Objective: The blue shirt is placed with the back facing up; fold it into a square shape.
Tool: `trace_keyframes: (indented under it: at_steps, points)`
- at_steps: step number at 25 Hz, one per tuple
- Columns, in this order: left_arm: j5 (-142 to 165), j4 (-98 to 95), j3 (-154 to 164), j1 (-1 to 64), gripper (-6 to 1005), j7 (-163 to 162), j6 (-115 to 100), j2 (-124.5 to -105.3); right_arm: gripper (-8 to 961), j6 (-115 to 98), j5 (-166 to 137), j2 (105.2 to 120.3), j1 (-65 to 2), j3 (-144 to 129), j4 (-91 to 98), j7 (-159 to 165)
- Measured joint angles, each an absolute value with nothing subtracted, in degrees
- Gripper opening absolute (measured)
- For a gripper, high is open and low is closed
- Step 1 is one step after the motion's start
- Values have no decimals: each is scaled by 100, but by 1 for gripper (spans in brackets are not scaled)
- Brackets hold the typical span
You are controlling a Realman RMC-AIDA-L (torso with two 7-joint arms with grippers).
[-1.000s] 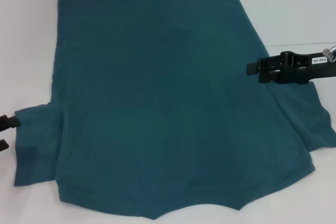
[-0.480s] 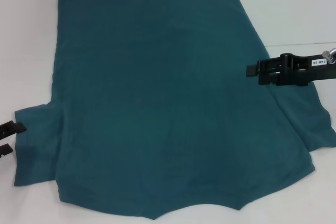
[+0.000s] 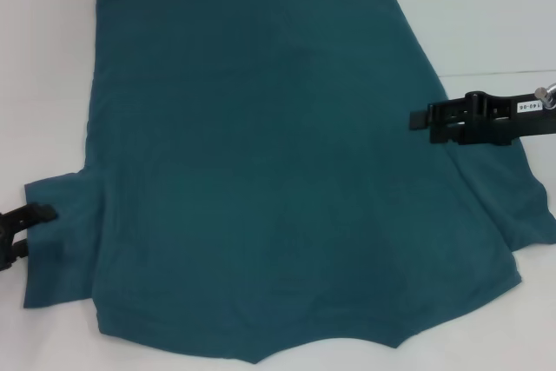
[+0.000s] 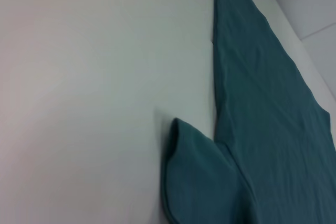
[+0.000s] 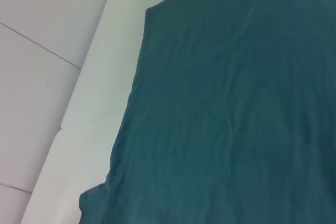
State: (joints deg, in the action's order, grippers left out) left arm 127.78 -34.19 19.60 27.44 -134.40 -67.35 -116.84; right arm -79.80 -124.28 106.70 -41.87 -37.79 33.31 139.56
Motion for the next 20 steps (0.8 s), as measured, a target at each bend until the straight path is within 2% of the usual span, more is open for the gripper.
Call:
trace_keyframes:
  at_steps: [7, 17, 20]
  points:
    - [12779, -3241, 2210, 2901, 817, -13413, -6770, -11678, 607, -7981, -12428, 10670, -4157, -3777, 3331, 13950]
    - [12778, -3330, 2265, 2927, 766, -13587, -6807, -11680, 607, -7981, -12428, 10674, -4138, -3752, 3331, 13922]
    - [12779, -3350, 2267, 2933, 667, -13583, -6807, -11681, 607, -7981, -12428, 10678, -4139, -3751, 3331, 13922]
